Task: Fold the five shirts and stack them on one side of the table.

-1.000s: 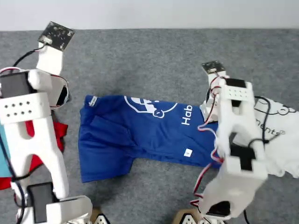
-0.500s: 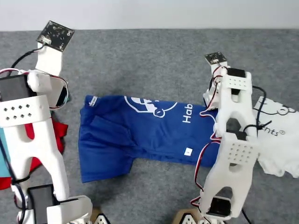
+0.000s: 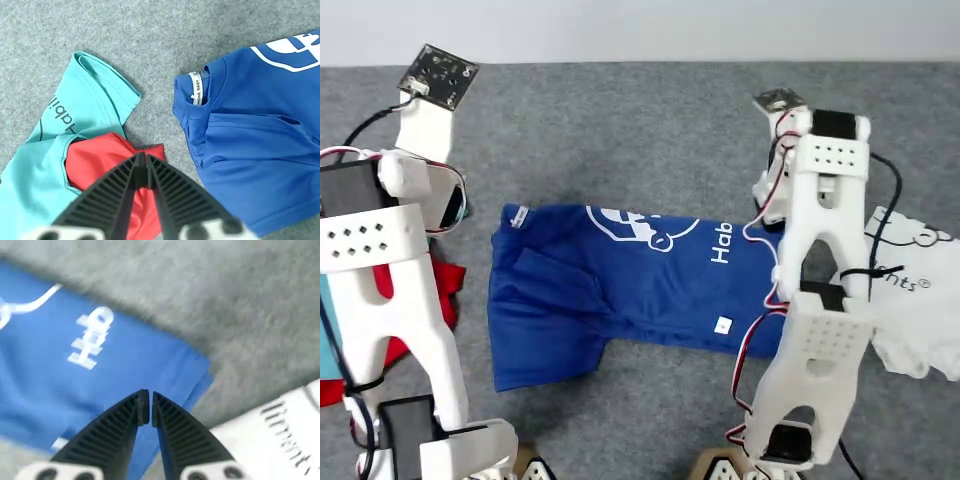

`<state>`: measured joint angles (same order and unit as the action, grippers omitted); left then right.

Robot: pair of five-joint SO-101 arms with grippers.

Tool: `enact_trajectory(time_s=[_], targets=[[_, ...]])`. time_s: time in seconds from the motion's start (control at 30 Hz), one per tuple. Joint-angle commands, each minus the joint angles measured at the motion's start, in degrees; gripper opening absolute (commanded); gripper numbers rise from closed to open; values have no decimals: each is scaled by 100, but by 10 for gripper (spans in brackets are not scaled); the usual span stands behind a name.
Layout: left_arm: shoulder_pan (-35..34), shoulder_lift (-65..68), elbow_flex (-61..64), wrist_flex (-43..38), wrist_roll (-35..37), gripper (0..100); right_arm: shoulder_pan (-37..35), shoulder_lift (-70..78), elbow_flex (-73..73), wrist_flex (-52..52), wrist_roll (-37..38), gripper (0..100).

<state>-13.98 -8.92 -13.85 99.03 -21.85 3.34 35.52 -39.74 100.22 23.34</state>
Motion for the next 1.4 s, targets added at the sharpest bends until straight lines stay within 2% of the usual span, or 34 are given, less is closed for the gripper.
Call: enact_trajectory(time_s=[0.0, 0.13, 0.43, 0.67, 0.77, 1.03, 1.37], targets=[[-18, -246, -4, 88, 62, 6, -365, -743, 158, 286, 26, 13], [-492, -255, -31, 35, 220, 6, -971, -1499, 1029, 277, 53, 10], [-2321, -255, -40, 53, 554, 6, -3002, -2782, 2848, 171, 35, 15], [-3402, -255, 57, 132, 527, 6, -4646, -2580, 2892, -277, -62, 167], [-3956, -255, 92, 132, 510, 6, -5253, -2273, 2892, -690, 70, 169], [-5029, -255, 312, 123, -62, 6, -6273, -1543, 2884, -1613, 1011, 107], [-5433, -255, 303, 123, -211, 6, -6932, -901, 2857, -1789, 1037, 108]])
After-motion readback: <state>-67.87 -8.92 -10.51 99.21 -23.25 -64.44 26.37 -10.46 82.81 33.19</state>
